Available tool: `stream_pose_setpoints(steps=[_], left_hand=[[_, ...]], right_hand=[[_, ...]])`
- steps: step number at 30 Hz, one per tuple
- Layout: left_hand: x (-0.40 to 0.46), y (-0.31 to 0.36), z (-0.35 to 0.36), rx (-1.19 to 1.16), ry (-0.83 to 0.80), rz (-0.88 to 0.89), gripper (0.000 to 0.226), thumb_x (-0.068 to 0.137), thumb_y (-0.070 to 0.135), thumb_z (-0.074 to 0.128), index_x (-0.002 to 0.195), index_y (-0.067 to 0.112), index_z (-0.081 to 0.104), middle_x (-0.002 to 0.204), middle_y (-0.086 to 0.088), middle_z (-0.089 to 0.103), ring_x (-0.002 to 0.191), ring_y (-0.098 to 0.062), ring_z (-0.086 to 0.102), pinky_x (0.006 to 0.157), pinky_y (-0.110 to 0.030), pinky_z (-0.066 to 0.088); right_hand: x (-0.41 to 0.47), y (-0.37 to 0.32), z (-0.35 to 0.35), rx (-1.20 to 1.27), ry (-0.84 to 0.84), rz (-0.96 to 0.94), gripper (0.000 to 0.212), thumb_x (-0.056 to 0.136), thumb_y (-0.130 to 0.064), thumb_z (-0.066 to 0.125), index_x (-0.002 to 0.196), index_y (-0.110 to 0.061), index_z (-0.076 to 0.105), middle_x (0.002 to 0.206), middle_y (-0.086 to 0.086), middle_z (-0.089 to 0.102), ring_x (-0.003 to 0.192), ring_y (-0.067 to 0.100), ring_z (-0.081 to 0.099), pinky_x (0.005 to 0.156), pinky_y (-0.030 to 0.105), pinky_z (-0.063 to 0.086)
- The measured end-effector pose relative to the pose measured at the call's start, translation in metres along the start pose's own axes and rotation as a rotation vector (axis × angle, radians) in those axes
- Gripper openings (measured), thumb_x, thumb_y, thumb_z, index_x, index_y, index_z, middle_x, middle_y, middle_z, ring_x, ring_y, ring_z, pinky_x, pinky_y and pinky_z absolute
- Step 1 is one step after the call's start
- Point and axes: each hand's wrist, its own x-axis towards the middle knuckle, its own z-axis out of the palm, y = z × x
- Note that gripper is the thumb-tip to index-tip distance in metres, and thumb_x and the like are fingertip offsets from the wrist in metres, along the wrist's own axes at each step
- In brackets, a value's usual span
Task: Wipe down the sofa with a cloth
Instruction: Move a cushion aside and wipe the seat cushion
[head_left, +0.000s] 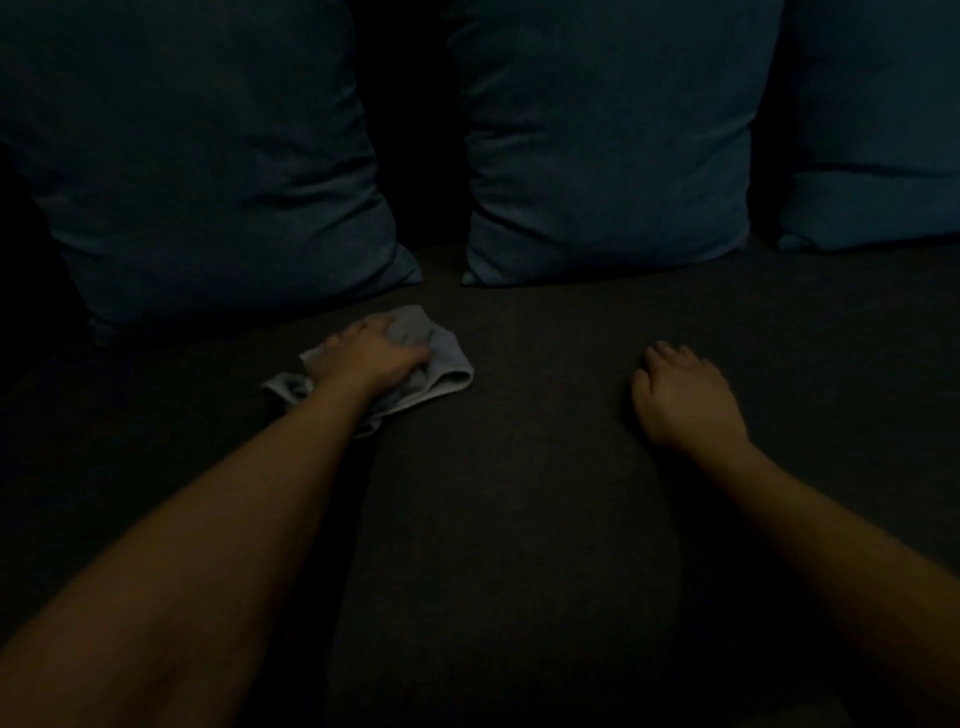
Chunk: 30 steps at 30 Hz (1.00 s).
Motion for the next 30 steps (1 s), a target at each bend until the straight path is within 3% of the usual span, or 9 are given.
stream_pose_setpoints(steps=[4, 6, 9, 14, 18, 22, 25, 27, 30], left_hand=[[0.015, 0.082, 0.021, -0.052, -0.052, 0.267, 0.089, 0.055, 0.074, 0.052, 0.136, 0.037, 0.041, 0.139, -0.001, 0.051, 0.121, -0.026, 0.051, 0.101, -0.043, 0.041], [0.005, 0.106, 0.030, -0.015, -0.069, 0.413, 0.082, 0.063, 0.066, 0.057, 0.137, 0.038, 0.039, 0.136, 0.002, 0.052, 0.120, -0.024, 0.052, 0.098, -0.039, 0.042], [-0.037, 0.106, 0.035, 0.000, -0.059, 0.563, 0.068, 0.068, 0.057, 0.066, 0.131, 0.044, 0.044, 0.127, 0.009, 0.056, 0.114, -0.018, 0.055, 0.091, -0.033, 0.044], [-0.149, 0.068, 0.027, -0.003, -0.104, 0.839, 0.073, 0.065, 0.064, 0.055, 0.134, 0.045, 0.043, 0.136, 0.019, 0.051, 0.125, -0.006, 0.047, 0.103, -0.037, 0.042], [-0.156, 0.062, 0.001, 0.050, -0.156, 0.785, 0.064, 0.071, 0.053, 0.065, 0.131, 0.044, 0.045, 0.124, 0.018, 0.057, 0.111, -0.007, 0.055, 0.094, -0.033, 0.048], [-0.062, 0.080, -0.010, 0.000, -0.050, 0.492, 0.060, 0.073, 0.048, 0.069, 0.128, 0.038, 0.050, 0.119, 0.003, 0.062, 0.102, -0.019, 0.059, 0.083, -0.034, 0.049], [-0.036, 0.075, 0.013, 0.039, -0.020, 0.305, 0.067, 0.069, 0.059, 0.063, 0.131, 0.039, 0.048, 0.125, -0.001, 0.056, 0.108, -0.026, 0.055, 0.088, -0.042, 0.048], [-0.066, 0.071, 0.027, 0.112, 0.064, 0.393, 0.059, 0.068, 0.060, 0.058, 0.123, 0.039, 0.051, 0.121, 0.000, 0.056, 0.109, -0.028, 0.055, 0.089, -0.047, 0.049], [-0.162, 0.050, 0.029, -0.047, 0.013, 0.764, 0.060, 0.068, 0.053, 0.057, 0.126, 0.040, 0.047, 0.120, 0.007, 0.061, 0.109, -0.021, 0.059, 0.092, -0.037, 0.049]], right_hand=[[0.005, 0.008, 0.005, 0.033, 0.033, -0.014, 0.052, 0.100, -0.036, 0.024, 0.147, -0.014, 0.031, 0.155, 0.005, 0.026, 0.143, 0.021, 0.022, 0.117, 0.039, 0.016], [0.008, 0.011, 0.006, 0.039, 0.049, -0.033, 0.051, 0.101, -0.034, 0.024, 0.147, -0.013, 0.030, 0.156, 0.005, 0.026, 0.144, 0.021, 0.022, 0.118, 0.039, 0.015], [0.008, 0.013, 0.007, 0.043, 0.038, -0.056, 0.050, 0.101, -0.031, 0.025, 0.147, -0.011, 0.030, 0.156, 0.007, 0.025, 0.143, 0.022, 0.023, 0.117, 0.038, 0.016], [0.007, 0.013, 0.005, 0.030, 0.044, -0.063, 0.051, 0.099, -0.030, 0.026, 0.146, -0.009, 0.031, 0.155, 0.009, 0.027, 0.142, 0.024, 0.026, 0.116, 0.039, 0.019], [0.003, 0.011, 0.006, 0.029, 0.054, -0.048, 0.052, 0.099, -0.029, 0.025, 0.147, -0.009, 0.030, 0.155, 0.008, 0.026, 0.142, 0.024, 0.024, 0.117, 0.040, 0.018], [0.002, 0.012, 0.005, 0.050, 0.056, -0.042, 0.052, 0.099, -0.031, 0.026, 0.147, -0.011, 0.029, 0.156, 0.007, 0.025, 0.143, 0.023, 0.023, 0.117, 0.041, 0.017], [0.002, 0.012, 0.004, 0.060, 0.073, -0.058, 0.051, 0.099, -0.030, 0.027, 0.146, -0.011, 0.032, 0.154, 0.008, 0.028, 0.142, 0.023, 0.025, 0.117, 0.042, 0.019], [0.003, 0.011, 0.003, 0.063, 0.073, -0.059, 0.051, 0.098, -0.030, 0.028, 0.145, -0.011, 0.034, 0.154, 0.008, 0.029, 0.141, 0.024, 0.026, 0.116, 0.043, 0.019], [0.002, 0.011, 0.002, 0.050, 0.072, -0.060, 0.051, 0.097, -0.030, 0.029, 0.143, -0.011, 0.036, 0.153, 0.009, 0.030, 0.140, 0.025, 0.028, 0.115, 0.045, 0.020]])
